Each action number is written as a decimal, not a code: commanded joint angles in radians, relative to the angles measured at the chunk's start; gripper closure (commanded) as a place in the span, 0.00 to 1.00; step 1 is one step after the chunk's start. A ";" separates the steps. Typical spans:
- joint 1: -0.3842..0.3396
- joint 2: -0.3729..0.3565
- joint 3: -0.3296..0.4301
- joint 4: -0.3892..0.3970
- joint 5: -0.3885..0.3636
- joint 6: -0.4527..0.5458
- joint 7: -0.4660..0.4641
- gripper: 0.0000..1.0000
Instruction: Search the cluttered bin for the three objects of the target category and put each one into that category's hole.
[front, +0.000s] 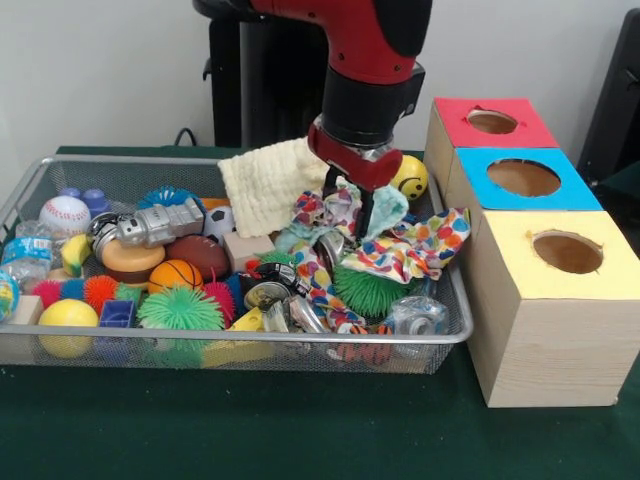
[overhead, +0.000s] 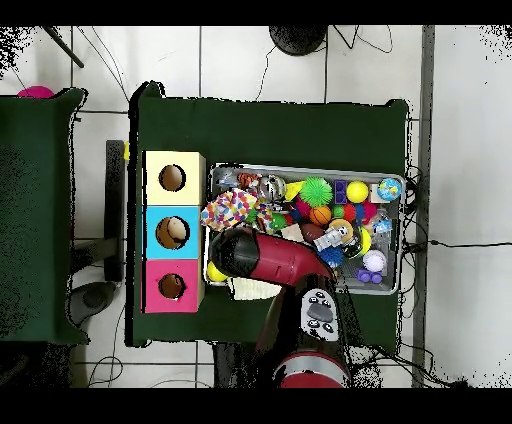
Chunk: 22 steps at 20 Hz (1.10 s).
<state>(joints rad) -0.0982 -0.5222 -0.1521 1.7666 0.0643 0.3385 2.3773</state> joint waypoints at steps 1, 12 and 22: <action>-0.032 0.035 -0.068 -0.099 -0.072 0.109 0.001 0.00; -0.194 -0.078 -0.005 -0.137 -0.215 0.153 -0.170 0.00; -0.396 -0.075 0.117 -0.172 -0.344 0.144 -0.271 0.00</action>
<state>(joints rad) -0.4180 -0.6139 -0.1831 1.6614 -0.1891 0.4119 2.3771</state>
